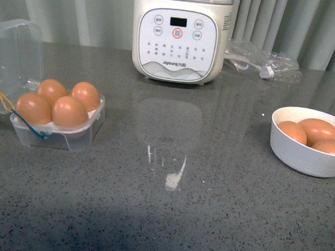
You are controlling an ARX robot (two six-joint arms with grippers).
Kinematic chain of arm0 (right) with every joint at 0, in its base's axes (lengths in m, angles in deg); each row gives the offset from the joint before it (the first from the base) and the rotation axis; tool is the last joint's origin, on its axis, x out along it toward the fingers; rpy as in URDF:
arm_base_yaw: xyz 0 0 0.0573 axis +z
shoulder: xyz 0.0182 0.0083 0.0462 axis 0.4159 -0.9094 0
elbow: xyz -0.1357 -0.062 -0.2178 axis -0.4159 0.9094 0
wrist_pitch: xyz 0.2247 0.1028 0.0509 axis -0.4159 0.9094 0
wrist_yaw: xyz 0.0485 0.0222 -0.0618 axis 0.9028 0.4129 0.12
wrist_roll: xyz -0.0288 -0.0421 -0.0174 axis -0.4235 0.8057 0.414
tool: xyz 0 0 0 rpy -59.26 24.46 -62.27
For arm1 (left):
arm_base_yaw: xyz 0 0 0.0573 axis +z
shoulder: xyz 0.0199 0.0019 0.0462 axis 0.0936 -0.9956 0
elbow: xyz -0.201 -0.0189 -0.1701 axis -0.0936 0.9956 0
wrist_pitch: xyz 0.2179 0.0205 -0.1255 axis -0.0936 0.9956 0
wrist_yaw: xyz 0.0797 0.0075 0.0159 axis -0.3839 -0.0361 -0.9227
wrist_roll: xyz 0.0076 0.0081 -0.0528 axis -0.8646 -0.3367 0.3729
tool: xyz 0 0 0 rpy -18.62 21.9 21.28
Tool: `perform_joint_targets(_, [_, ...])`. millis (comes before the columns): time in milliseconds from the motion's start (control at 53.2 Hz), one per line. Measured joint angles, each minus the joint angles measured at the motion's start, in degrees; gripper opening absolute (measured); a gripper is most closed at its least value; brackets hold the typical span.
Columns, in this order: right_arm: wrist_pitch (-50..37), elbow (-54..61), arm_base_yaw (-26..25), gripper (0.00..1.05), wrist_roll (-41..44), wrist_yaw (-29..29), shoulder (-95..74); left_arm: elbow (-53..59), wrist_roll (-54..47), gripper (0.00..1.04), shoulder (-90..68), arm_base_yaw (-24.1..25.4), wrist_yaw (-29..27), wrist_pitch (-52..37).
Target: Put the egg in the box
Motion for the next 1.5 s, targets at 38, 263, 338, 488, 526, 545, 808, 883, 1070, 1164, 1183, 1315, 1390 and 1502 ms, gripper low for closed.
perform_joint_targets(38, [0.0, 0.0, 0.0, 0.98, 0.0, 0.0, 0.0, 0.0, -0.7, 0.98, 0.9, -0.9, 1.7, 1.2])
perform_joint_targets(263, [0.0, 0.0, 0.0, 0.98, 0.0, 0.0, 0.0, 1.6, -0.7, 0.98, 8.8, -6.6, 8.4, 11.0])
perform_joint_targets(338, [0.0, 0.0, 0.0, 0.98, 0.0, 0.0, 0.0, 0.9, 2.9, 0.98, 9.9, -6.0, 5.7, 13.4])
perform_joint_targets(488, [0.0, 0.0, 0.0, 0.98, 0.0, 0.0, 0.0, -1.4, 15.3, 0.98, 14.8, -0.1, 3.9, 23.1])
perform_joint_targets(526, [0.0, 0.0, 0.0, 0.98, 0.0, 0.0, 0.0, -1.5, 18.4, 0.98, 16.6, 1.3, 5.0, 26.1])
perform_joint_targets(545, [0.0, 0.0, 0.0, 0.98, 0.0, 0.0, 0.0, -1.4, 20.7, 0.98, 17.9, 2.3, 6.0, 27.8])
perform_joint_targets(808, [0.0, 0.0, 0.0, 0.98, 0.0, -0.1, 0.0, 0.1, 28.1, 0.98, 23.8, 4.2, 9.3, 30.2])
perform_joint_targets(883, [0.0, 0.0, 0.0, 0.98, 0.0, 0.0, 0.0, 2.9, 22.8, 0.86, 24.5, 2.6, 0.6, 24.4])
perform_joint_targets(1070, [0.0, 0.0, 0.0, 0.98, 0.0, 0.0, 0.0, 11.1, 15.5, 0.56, 30.0, -0.1, -5.2, 20.6])
perform_joint_targets(1164, [0.0, 0.0, 0.0, 0.98, 0.0, 0.0, 0.0, 15.7, 14.2, 0.33, 33.8, -1.9, -6.7, 20.5])
perform_joint_targets(1183, [0.0, 0.0, 0.0, 0.98, 0.0, 0.0, 0.0, 16.4, 14.1, 0.29, 34.4, -2.2, -7.0, 20.5])
perform_joint_targets(1315, [0.0, 0.0, 0.0, 0.98, 0.0, 0.0, 0.0, 19.6, 13.8, 0.06, 38.5, -3.3, -8.5, 20.6])
perform_joint_targets(1390, [0.0, 0.0, 0.0, 0.98, 0.0, 0.0, 0.0, 21.2, 13.6, 0.04, 40.7, -4.6, -9.7, 21.2])
perform_joint_targets(1502, [0.0, 0.0, 0.0, 0.98, 0.0, 0.0, 0.0, 23.2, 13.4, 0.04, 44.1, -8.0, -13.2, 22.7])
